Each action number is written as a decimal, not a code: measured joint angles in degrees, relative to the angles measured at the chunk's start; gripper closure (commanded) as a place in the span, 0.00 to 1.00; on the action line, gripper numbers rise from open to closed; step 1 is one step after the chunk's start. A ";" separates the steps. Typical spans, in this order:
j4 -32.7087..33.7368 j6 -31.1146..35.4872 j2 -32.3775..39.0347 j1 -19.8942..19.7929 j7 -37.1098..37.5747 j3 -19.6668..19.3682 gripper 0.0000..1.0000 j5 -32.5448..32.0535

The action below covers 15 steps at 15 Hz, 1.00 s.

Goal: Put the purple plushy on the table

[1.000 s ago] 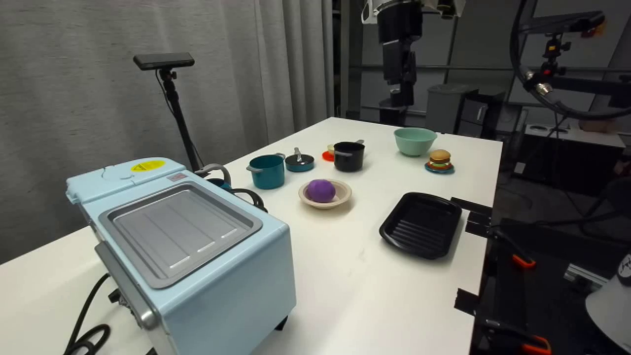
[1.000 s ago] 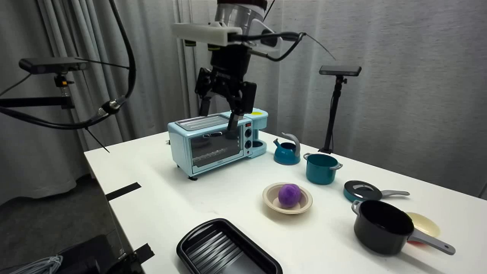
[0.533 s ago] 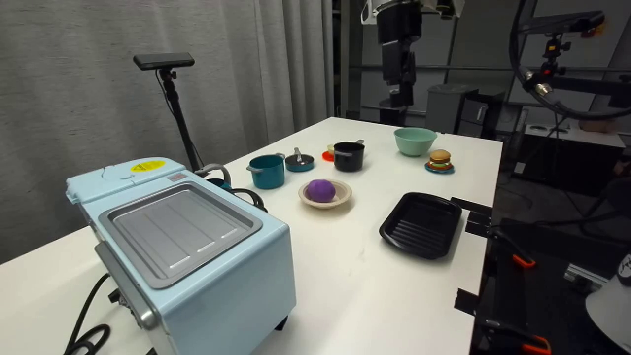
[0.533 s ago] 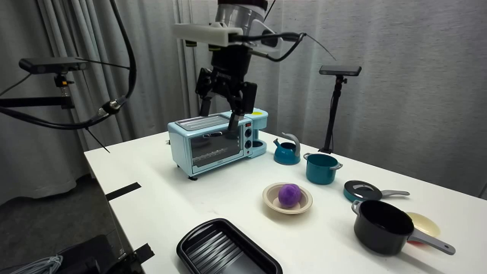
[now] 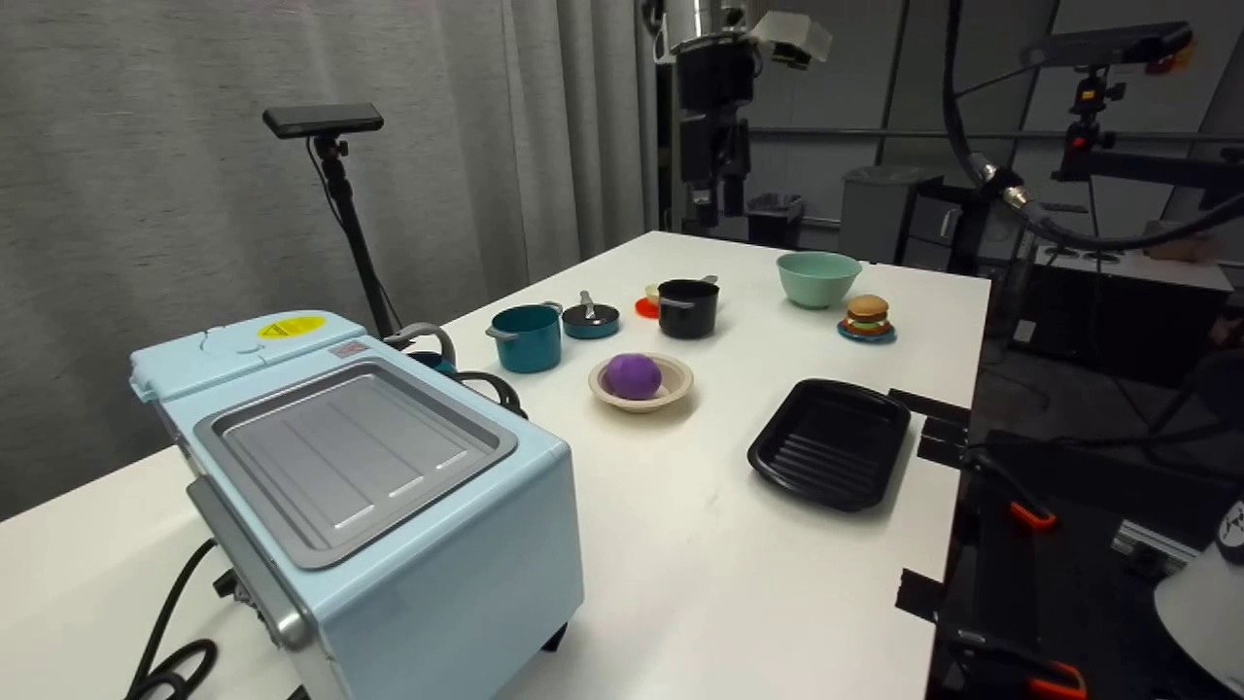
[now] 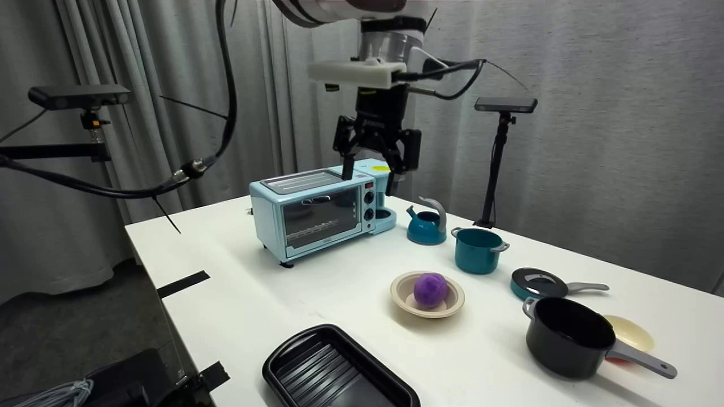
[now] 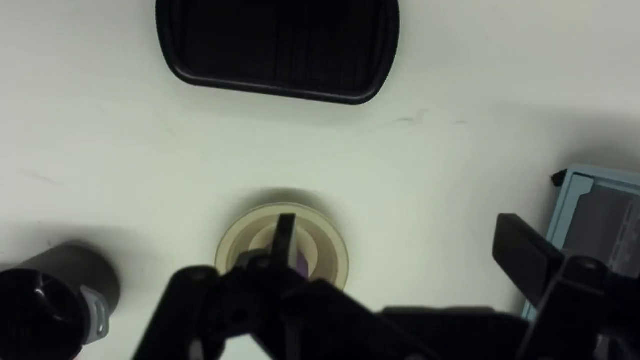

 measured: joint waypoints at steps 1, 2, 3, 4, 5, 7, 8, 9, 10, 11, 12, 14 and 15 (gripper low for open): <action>1.67 1.68 2.86 0.00 -0.15 0.14 0.00 -0.63; 3.25 3.26 5.71 -0.02 -0.51 0.28 0.00 -1.09; 4.83 4.85 8.58 -0.07 -0.89 0.44 0.00 -1.60; 6.45 6.35 11.44 -0.13 -1.21 0.62 0.00 -2.17; 8.16 7.63 14.30 -0.21 -1.35 0.78 0.00 -2.81; 11.60 9.45 19.67 -0.38 -1.36 0.97 0.00 -4.14; 13.29 10.18 22.21 -0.49 -1.36 0.99 0.00 -4.84; 15.04 10.75 24.80 -0.65 -1.36 0.99 0.00 -5.45; 16.65 11.26 27.16 -0.85 -1.36 0.99 0.00 -5.94; 18.26 11.61 29.44 -1.07 -1.36 0.99 0.00 -6.39; 19.91 11.75 31.64 -1.29 -1.36 0.99 0.00 -6.92; 22.80 11.78 35.49 -1.58 -1.36 0.99 0.02 -7.85; 24.12 11.78 37.31 -1.66 -1.35 0.99 0.06 -8.22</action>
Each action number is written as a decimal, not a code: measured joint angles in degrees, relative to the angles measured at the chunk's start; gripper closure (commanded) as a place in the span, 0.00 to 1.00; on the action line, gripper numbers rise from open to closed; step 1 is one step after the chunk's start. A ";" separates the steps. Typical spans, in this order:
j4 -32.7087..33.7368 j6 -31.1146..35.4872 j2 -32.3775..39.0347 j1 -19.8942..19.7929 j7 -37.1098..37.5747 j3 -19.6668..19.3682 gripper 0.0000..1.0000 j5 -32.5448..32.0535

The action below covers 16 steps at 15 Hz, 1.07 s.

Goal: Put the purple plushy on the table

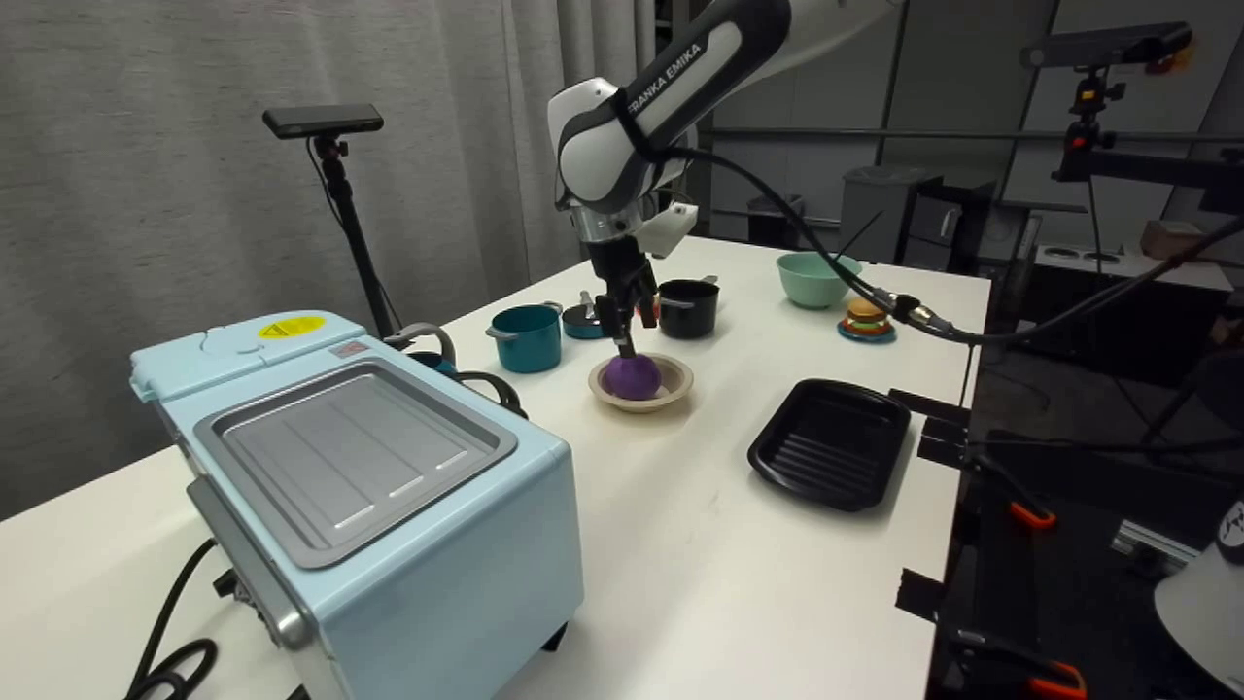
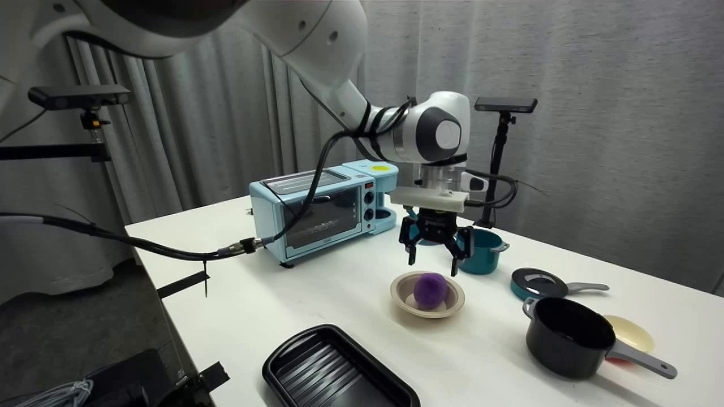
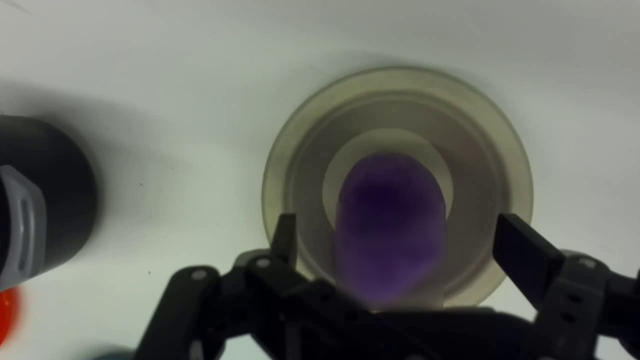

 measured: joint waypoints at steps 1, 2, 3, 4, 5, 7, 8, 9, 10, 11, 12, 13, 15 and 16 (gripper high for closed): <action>1.10 0.00 1.60 -0.01 0.00 0.00 0.25 -0.26; 2.09 0.00 3.05 -0.01 0.00 0.02 0.31 -0.42; 2.99 0.00 4.36 -0.01 0.00 0.07 0.40 -0.56; 3.86 0.00 5.59 -0.01 0.00 0.13 0.48 -0.66; 4.72 0.00 6.68 -0.01 0.00 0.19 0.57 -0.69; 6.46 -0.01 8.41 -0.01 0.02 0.24 0.71 -0.69; 7.25 -0.06 8.87 -0.02 0.02 0.24 0.77 -0.71; 7.81 -0.24 9.02 -0.04 0.03 0.24 0.83 -0.71; 8.18 -0.32 8.98 -0.10 0.06 0.23 0.90 -0.71; 8.38 -0.39 8.79 -0.19 0.06 0.22 0.92 -0.71; 8.42 -0.45 8.38 -0.34 0.07 0.22 0.94 -0.71; 8.38 -0.54 7.66 -0.48 0.06 0.22 0.96 -0.71; 7.89 -1.06 5.38 -0.60 0.06 0.23 0.95 -0.71; 7.35 -1.51 3.86 -0.60 0.06 0.25 0.94 -0.71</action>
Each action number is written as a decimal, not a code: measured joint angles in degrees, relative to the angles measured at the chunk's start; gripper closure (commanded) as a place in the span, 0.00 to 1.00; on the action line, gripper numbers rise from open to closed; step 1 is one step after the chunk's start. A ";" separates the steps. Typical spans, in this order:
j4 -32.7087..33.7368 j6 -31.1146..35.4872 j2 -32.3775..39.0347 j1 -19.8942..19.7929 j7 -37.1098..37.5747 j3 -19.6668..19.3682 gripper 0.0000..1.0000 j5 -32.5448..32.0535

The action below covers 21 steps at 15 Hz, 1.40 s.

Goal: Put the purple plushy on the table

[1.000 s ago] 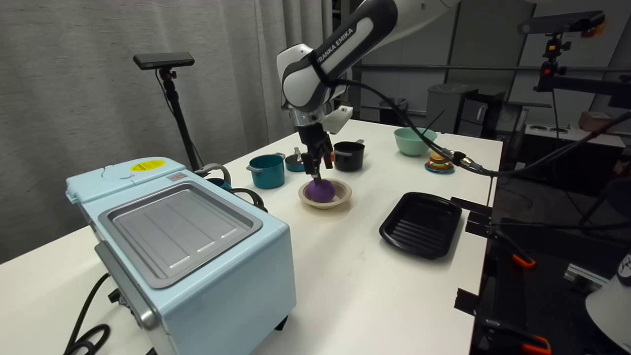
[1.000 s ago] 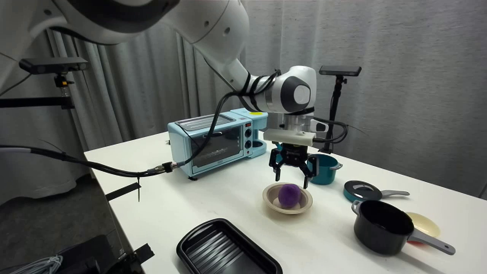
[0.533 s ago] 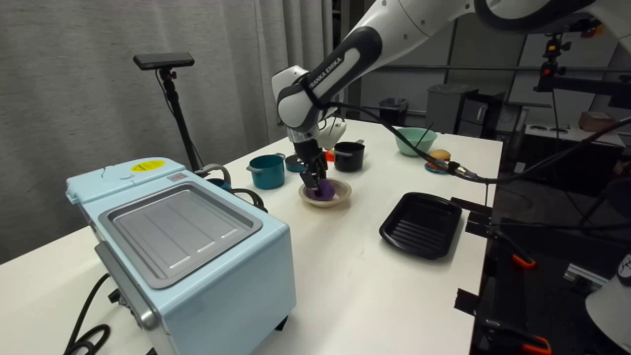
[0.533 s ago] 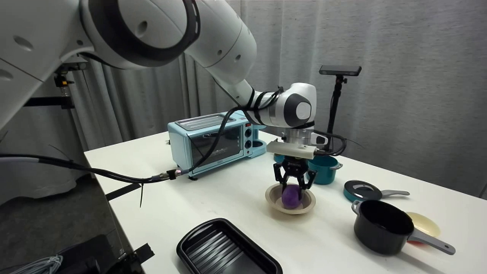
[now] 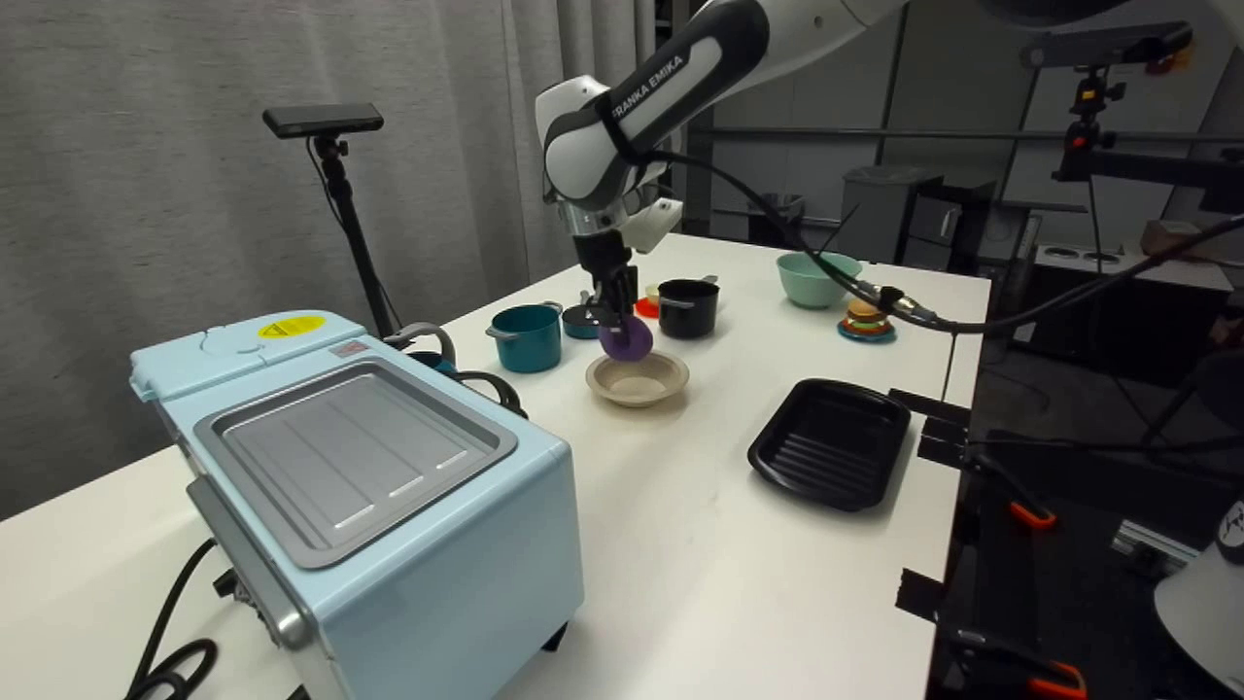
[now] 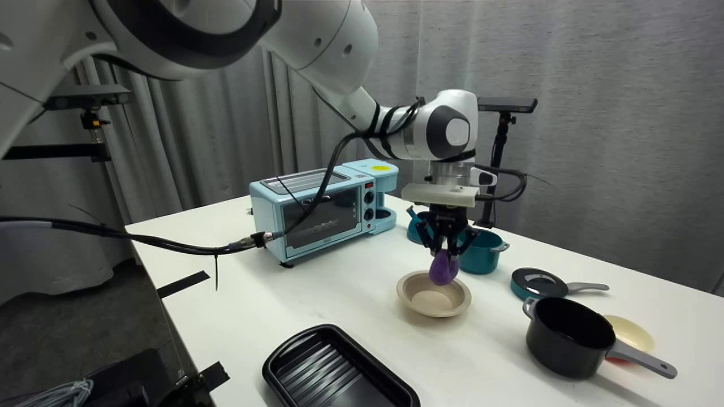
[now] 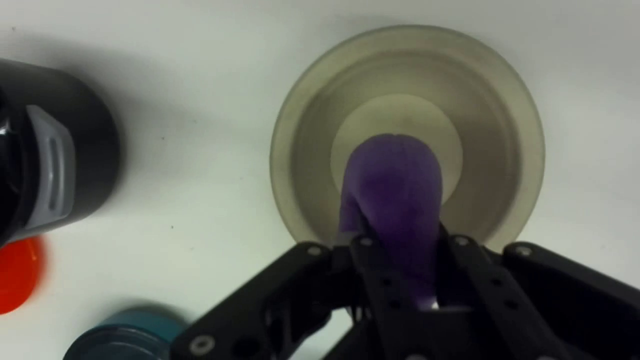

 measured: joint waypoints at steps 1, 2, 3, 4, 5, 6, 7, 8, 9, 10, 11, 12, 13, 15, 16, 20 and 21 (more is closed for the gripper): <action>-0.82 -0.41 -1.76 0.00 0.00 0.01 0.94 0.00; -1.96 -0.99 -3.64 -0.02 0.00 -0.01 0.94 0.00; -3.42 -1.63 -5.65 -0.10 0.00 -0.06 0.94 0.00; -5.07 -2.20 -7.61 -0.26 0.00 -0.17 0.94 -0.02; -6.88 -2.48 -9.49 -0.53 0.00 -0.28 0.94 -0.05; -8.88 -2.50 -11.32 -0.96 0.00 -0.41 0.94 -0.06; -10.84 -2.50 -12.93 -1.49 0.00 -0.58 0.94 -0.07; -12.80 -2.42 -14.43 -2.15 0.00 -0.78 0.94 -0.07; -14.60 -2.29 -15.73 -2.87 0.00 -1.00 0.94 -0.07; -16.22 -2.13 -16.82 -3.62 0.00 -1.31 0.94 -0.07; -17.63 -1.84 -17.67 -4.43 0.00 -1.59 0.94 -0.07; -18.80 -1.29 -18.19 -5.27 0.00 -1.94 0.94 -0.07; -19.62 -0.76 -18.36 -6.06 0.00 -2.31 0.94 -0.07; -20.85 0.77 -17.98 -7.55 0.00 -3.21 0.94 -0.07; -21.14 1.44 -17.46 -8.29 0.00 -3.55 0.94 -0.07; -20.84 4.22 -13.60 -10.18 -0.02 -3.83 0.94 -0.07; -20.49 4.61 -12.37 -10.36 -0.02 -3.83 0.94 -0.07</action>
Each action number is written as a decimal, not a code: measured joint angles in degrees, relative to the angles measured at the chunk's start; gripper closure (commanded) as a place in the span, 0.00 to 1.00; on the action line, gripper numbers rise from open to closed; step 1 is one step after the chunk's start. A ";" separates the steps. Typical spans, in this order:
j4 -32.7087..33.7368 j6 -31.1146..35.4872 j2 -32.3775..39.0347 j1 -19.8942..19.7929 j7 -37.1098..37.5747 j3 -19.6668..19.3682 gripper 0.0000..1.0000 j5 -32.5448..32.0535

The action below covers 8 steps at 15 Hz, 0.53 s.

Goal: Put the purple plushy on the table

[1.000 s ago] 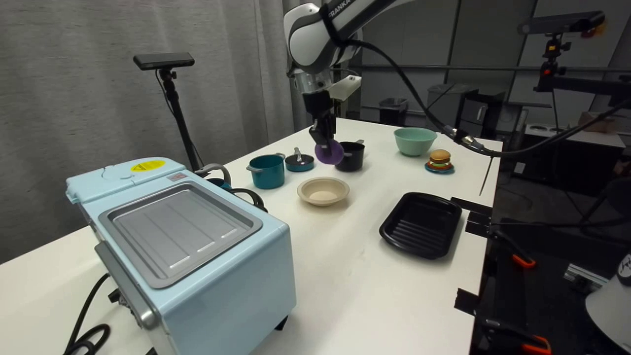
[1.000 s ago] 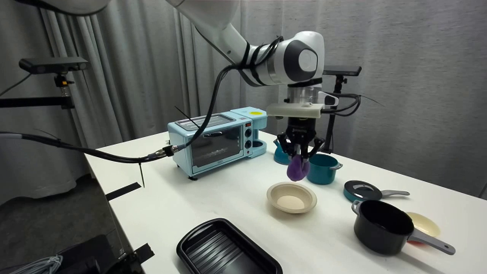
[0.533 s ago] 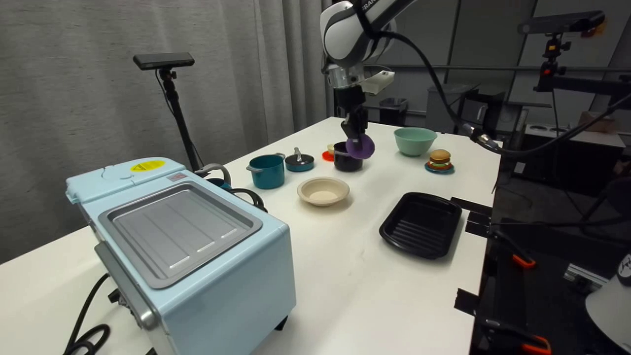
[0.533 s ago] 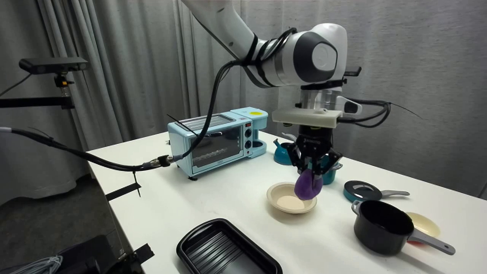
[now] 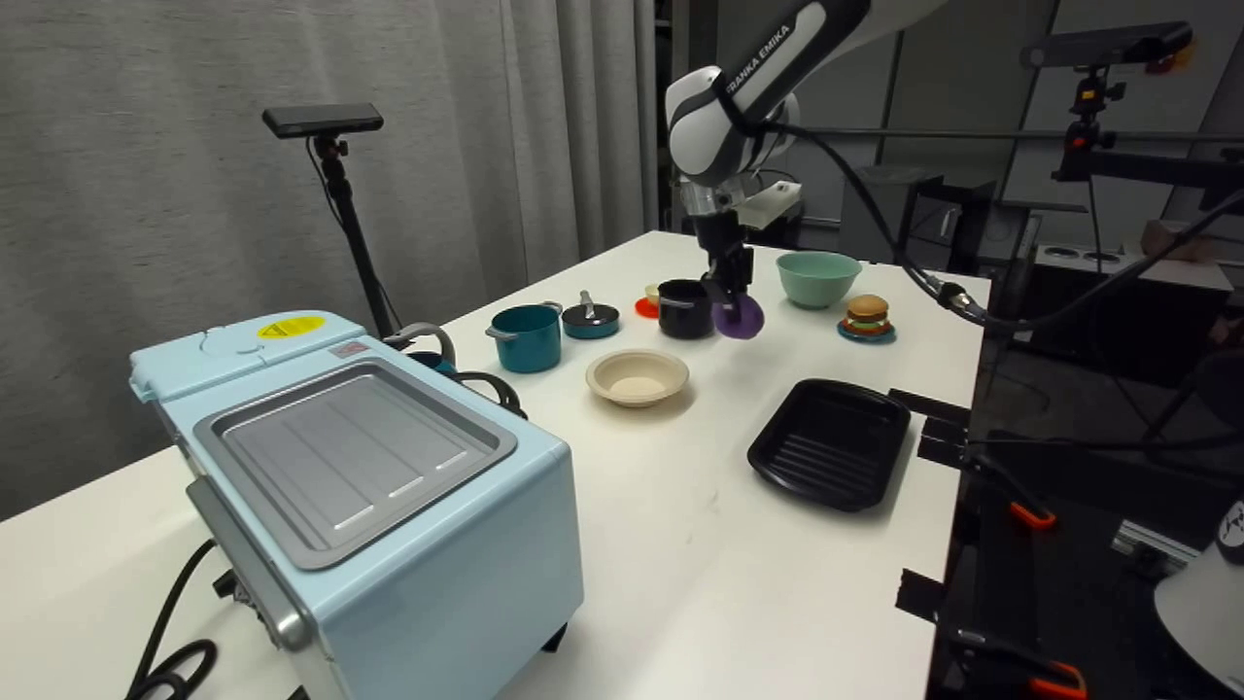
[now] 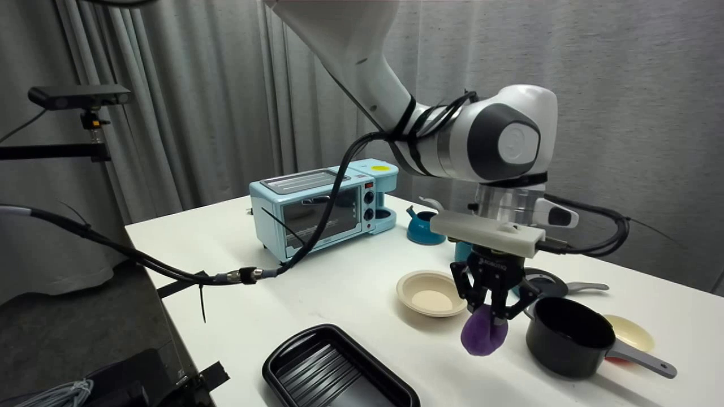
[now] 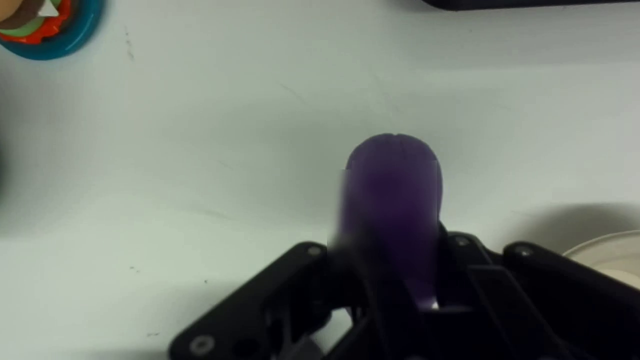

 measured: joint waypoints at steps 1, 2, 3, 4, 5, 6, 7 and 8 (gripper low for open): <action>0.60 0.18 1.39 -0.14 0.00 0.00 0.94 0.00; 1.45 0.23 2.84 -0.24 0.01 0.00 0.94 0.01; 2.52 0.24 4.39 -0.33 0.07 0.00 0.94 0.02; 3.60 0.24 5.85 -0.40 0.15 0.00 0.53 0.03; 4.71 0.24 7.22 -0.43 0.22 0.00 0.52 0.03; 5.74 0.24 8.43 -0.44 0.26 0.00 0.45 0.03; 6.59 0.24 9.41 -0.44 0.27 0.01 0.38 0.03; 7.29 0.21 10.08 -0.44 0.27 0.01 0.30 0.03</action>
